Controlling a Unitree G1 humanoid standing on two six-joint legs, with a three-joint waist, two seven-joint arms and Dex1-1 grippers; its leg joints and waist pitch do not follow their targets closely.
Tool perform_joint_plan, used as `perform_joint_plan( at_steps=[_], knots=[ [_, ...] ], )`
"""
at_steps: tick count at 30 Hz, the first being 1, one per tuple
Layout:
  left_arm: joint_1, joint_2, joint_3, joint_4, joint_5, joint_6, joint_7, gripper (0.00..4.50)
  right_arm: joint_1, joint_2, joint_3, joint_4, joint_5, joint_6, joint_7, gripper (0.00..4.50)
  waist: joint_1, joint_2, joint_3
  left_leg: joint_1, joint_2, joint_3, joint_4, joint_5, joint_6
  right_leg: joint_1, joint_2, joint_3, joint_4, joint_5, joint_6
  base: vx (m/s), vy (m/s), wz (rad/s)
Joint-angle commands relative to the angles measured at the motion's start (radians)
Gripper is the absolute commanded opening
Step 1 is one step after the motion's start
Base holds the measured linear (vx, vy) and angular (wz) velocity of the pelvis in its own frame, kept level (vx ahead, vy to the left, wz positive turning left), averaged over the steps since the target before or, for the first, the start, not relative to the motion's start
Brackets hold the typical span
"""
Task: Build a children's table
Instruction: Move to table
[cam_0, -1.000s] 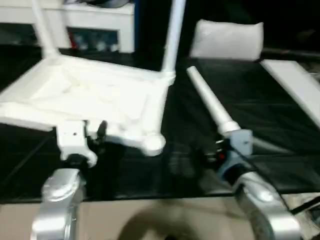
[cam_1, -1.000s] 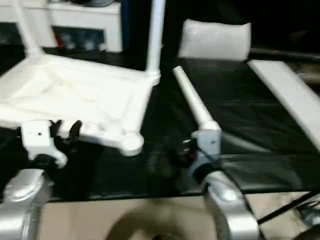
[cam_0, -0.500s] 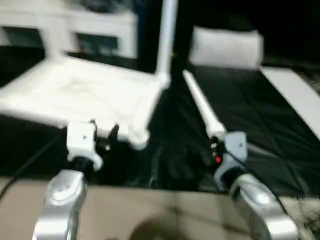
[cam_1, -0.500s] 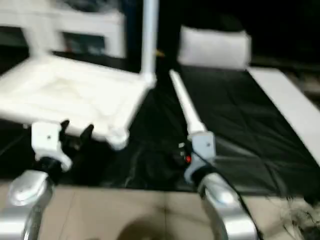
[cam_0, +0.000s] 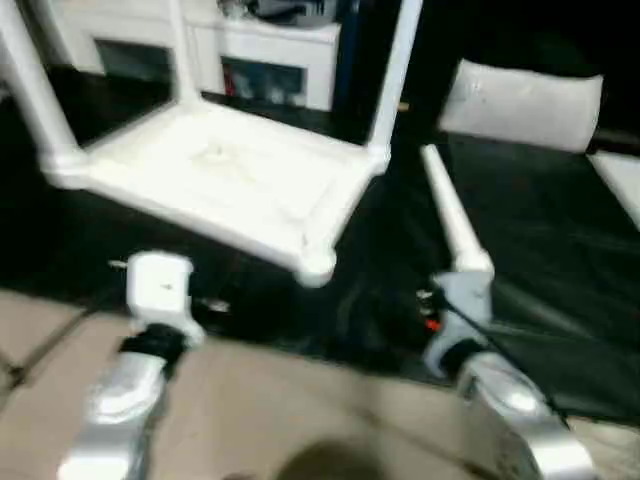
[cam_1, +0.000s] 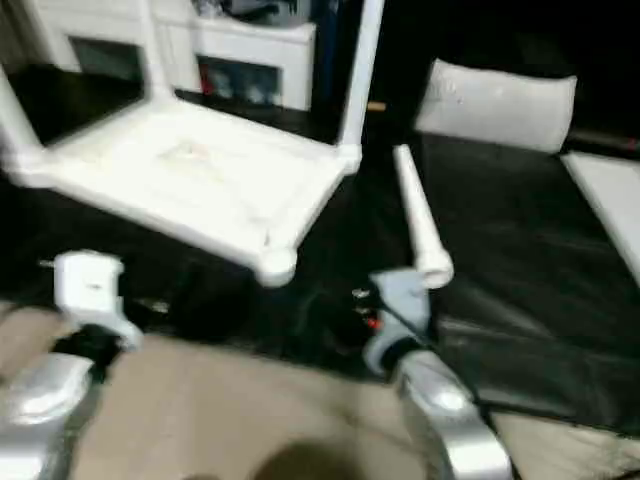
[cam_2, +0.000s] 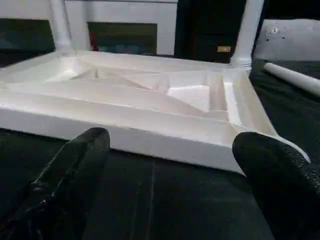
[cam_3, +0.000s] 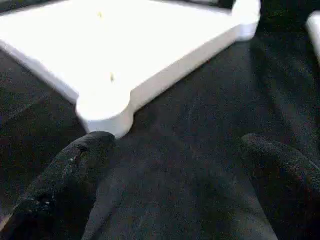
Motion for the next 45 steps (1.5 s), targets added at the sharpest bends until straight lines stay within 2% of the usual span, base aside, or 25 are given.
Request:
perform_joint_plan(
  at_steps=[1,3,4,6,7,9,10,11,12,13,15,16,17,19,20,22,24,25,27,29,30,33,36,40,45],
  knots=[
    [-0.003,-0.014,-0.032,-0.008,-0.005,0.007,-0.007,4.46,0.013,-0.017,-0.029,-0.006,0.004,0.006,-0.007,4.5,-0.061,0.037,-0.059,0.133,0.178,-0.154,-0.094,0.289,0.547,-0.178,-0.057,0.023,0.034,0.05,0.079,0.175,-0.021,-0.01],
    [0.0,-0.015,-0.034,-0.01,-0.003,0.007,-0.008,4.46,0.01,-0.021,-0.028,-0.005,0.005,0.007,-0.007,4.5,-0.082,0.018,-0.059,0.093,0.129,-0.094,-0.093,0.302,0.523,-0.177,-0.063,0.037,-0.005,0.156,0.049,0.104,-0.052,0.05],
    [0.0,-0.014,-0.036,-0.01,-0.002,0.008,-0.007,4.46,0.007,-0.023,-0.027,-0.005,0.003,0.005,-0.006,4.5,-0.063,-0.04,-0.036,-0.039,-0.033,0.031,-0.033,0.017,0.325,-0.038,-0.097,0.124,-0.18,0.038,-0.041,0.081,-0.06,0.08],
    [0.0,-0.014,-0.037,-0.011,-0.002,0.009,-0.006,4.46,0.005,-0.023,-0.028,-0.006,0.002,0.004,-0.006,4.5,-0.036,-0.032,-0.046,-0.116,-0.007,-0.027,0.102,-0.013,0.148,0.072,-0.218,0.213,-0.217,-0.212,-0.217,0.128,-0.035,-0.04],
    [-0.001,-0.013,-0.038,-0.012,-0.003,0.011,-0.006,4.46,0.002,-0.021,-0.03,-0.007,0.003,0.005,-0.007,4.5,-0.04,-0.043,-0.046,-0.146,-0.007,-0.03,0.108,0.051,0.07,0.079,-0.176,0.18,-0.2,-0.107,-0.276,0.141,-0.031,-0.09],
    [-0.002,-0.011,-0.039,-0.012,-0.003,0.013,-0.006,4.46,-0.002,-0.022,-0.031,-0.008,0.003,0.002,-0.006,4.5,-0.038,-0.023,-0.032,-0.131,0.008,-0.025,0.06,0.117,0.047,0.048,-0.147,0.13,-0.212,-0.068,-0.308,0.122,-0.021,-0.06],
    [-0.003,-0.01,-0.038,-0.011,-0.004,0.013,-0.006,4.46,-0.006,-0.024,-0.031,-0.008,0.001,-0.006,-0.003,4.5,-0.049,0.028,-0.017,-0.087,0.041,-0.008,-0.056,0.105,0.064,0.023,-0.086,0.037,-0.232,-0.208,-0.253,0.129,-0.002,-0.03],
    [-0.002,-0.008,-0.039,-0.012,-0.005,0.014,-0.005,4.46,-0.008,-0.027,-0.03,-0.01,0.001,-0.007,-0.003,4.5,-0.064,0.041,0.006,-0.089,0.055,-0.02,-0.1,-0.054,0.053,0.012,-0.047,0.012,-0.215,-0.284,-0.206,0.119,0.063,0.0],
    [-0.002,-0.008,-0.039,-0.012,-0.005,0.014,-0.005,4.46,-0.008,-0.027,-0.03,-0.011,0.001,-0.007,-0.003,4.5,-0.085,0.055,-0.027,-0.012,0.101,-0.071,-0.121,-0.23,0.072,-0.022,-0.007,0.01,-0.154,-0.192,-0.153,0.157,0.052,0.08],
    [-0.002,-0.007,-0.039,-0.013,-0.005,0.014,-0.005,4.46,-0.009,-0.027,-0.031,-0.013,0.003,-0.005,-0.004,4.5,-0.107,0.069,-0.042,0.034,0.124,-0.124,-0.141,-0.274,0.144,-0.042,-0.009,0.002,-0.094,-0.054,-0.122,0.157,0.052,0.08],
    [-0.001,-0.005,-0.04,-0.013,-0.004,0.014,-0.006,4.46,-0.012,-0.023,-0.035,-0.017,0.014,-0.006,-0.001,4.5,-0.122,0.066,-0.052,0.07,0.129,-0.156,-0.128,-0.134,0.294,-0.089,-0.009,-0.005,-0.05,0.033,-0.043,0.159,0.007,0.02],
    [-0.001,-0.004,-0.041,-0.012,-0.001,0.014,-0.007,4.46,-0.015,-0.023,-0.036,-0.018,0.019,-0.004,-0.001,4.5,-0.137,0.034,-0.056,0.079,0.141,-0.155,-0.108,0.067,0.495,-0.139,-0.039,0.016,-0.023,0.081,0.029,0.139,0.006,0.0],
    [-0.001,-0.004,-0.042,-0.012,-0.001,0.014,-0.007,4.46,-0.016,-0.022,-0.037,-0.018,0.02,-0.004,-0.002,4.5,-0.137,0.023,-0.052,0.066,0.129,-0.138,-0.103,0.101,0.508,-0.137,-0.052,0.029,-0.04,0.106,0.024,0.118,-0.028,0.04],
    [-0.003,-0.003,-0.043,-0.011,-0.001,0.015,-0.007,4.46,-0.02,-0.018,-0.04,-0.018,0.02,-0.002,-0.002,4.5,-0.098,-0.026,-0.039,-0.065,-0.013,0.003,-0.025,-0.01,0.348,-0.014,-0.109,0.122,-0.182,0.128,-0.076,0.118,-0.088,0.1],
    [-0.005,-0.002,-0.044,-0.01,0.0,0.015,-0.007,4.46,-0.024,-0.017,-0.042,-0.018,0.02,0.0,-0.002,4.5,-0.063,-0.023,-0.044,-0.139,-0.01,-0.018,0.069,0.003,0.236,0.078,-0.211,0.194,-0.229,-0.029,-0.128,0.121,-0.086,0.01],
    [-0.01,0.0,-0.046,-0.009,0.002,0.016,-0.007,4.46,-0.034,-0.016,-0.044,-0.017,0.022,0.004,-0.003,4.5,-0.05,-0.027,-0.037,-0.165,0.0,-0.02,0.058,0.087,0.11,0.081,-0.152,0.15,-0.216,-0.03,-0.202,0.086,-0.036,-0.09],
    [-0.02,0.011,-0.06,-0.016,-0.035,0.035,-0.053,4.46,-0.069,-0.026,-0.057,-0.001,0.025,0.013,-0.003,4.5,-0.047,0.03,-0.038,-0.104,0.05,-0.013,-0.077,0.198,0.107,0.048,-0.068,0.043,-0.202,0.011,-0.196,0.148,-0.015,-0.06],
    [-0.023,0.015,-0.066,-0.017,-0.043,0.043,-0.065,4.46,-0.082,-0.034,-0.06,0.008,0.025,0.01,0.001,4.5,-0.07,0.057,-0.055,-0.039,0.09,-0.064,-0.084,0.264,0.171,-0.011,-0.007,0.011,-0.116,0.144,-0.127,0.125,0.025,-0.02],
    [-0.026,0.02,-0.074,-0.023,-0.057,0.046,-0.087,4.46,-0.101,-0.044,-0.065,0.016,0.027,0.02,0.004,4.5,-0.097,0.041,-0.071,0.033,0.141,-0.136,-0.053,0.517,0.359,-0.097,-0.041,0.03,-0.066,0.238,-0.055,0.157,0.013,0.05],
    [-0.039,0.048,-0.101,-0.032,-0.069,0.065,-0.134,4.46,-0.161,-0.053,-0.085,0.047,0.023,0.031,-0.005,4.5,-0.081,0.018,-0.072,0.015,0.121,-0.125,-0.011,0.89,0.387,-0.116,-0.096,0.084,-0.085,0.399,0.009,0.098,0.006,0.05],
    [-0.046,0.064,-0.114,-0.036,-0.071,0.079,-0.155,4.46,-0.197,-0.061,-0.09,0.067,0.022,0.036,0.0,4.5,-0.074,-0.008,-0.077,-0.045,0.054,-0.074,-0.006,0.891,0.304,-0.062,-0.093,0.104,-0.086,0.599,0.045,0.0,0.0,0.0],
    [-0.064,0.09,-0.135,-0.04,-0.065,0.103,-0.181,4.46,-0.266,-0.076,-0.096,0.117,0.0,0.047,-0.009,4.5,-0.058,-0.012,-0.065,-0.097,0.035,-0.027,-0.057,0.387,0.073,-0.004,-0.065,0.084,-0.094,0.781,0.041,-0.046,-0.007,-0.03],
    [-0.079,0.119,-0.153,-0.046,-0.056,0.127,-0.199,4.46,-0.34,-0.097,-0.083,0.199,-0.058,0.072,-0.05,4.5,-0.066,0.001,-0.042,-0.068,0.066,-0.029,-0.092,-0.028,-0.05,-0.025,-0.066,0.078,-0.128,0.319,-0.06,-0.102,-0.016,-0.01],
    [-0.127,0.167,-0.17,-0.086,-0.1,0.205,-0.262,4.46,-0.491,-0.109,-0.092,0.367,-0.049,0.243,-0.088,4.5,-0.066,0.001,-0.02,-0.054,0.066,-0.006,-0.105,-0.237,-0.095,-0.058,-0.077,0.093,-0.164,-0.173,-0.116,-0.135,-0.007,0.02],
    [-0.159,0.227,-0.189,-0.157,-0.175,0.307,-0.335,4.46,-0.647,-0.117,-0.079,0.582,-0.068,0.242,-0.049,4.5,-0.064,-0.004,-0.024,-0.067,0.068,0.002,-0.108,-0.218,-0.11,-0.065,-0.08,0.088,-0.164,-0.22,-0.097,-0.069,0.005,0.0]
  ],
)
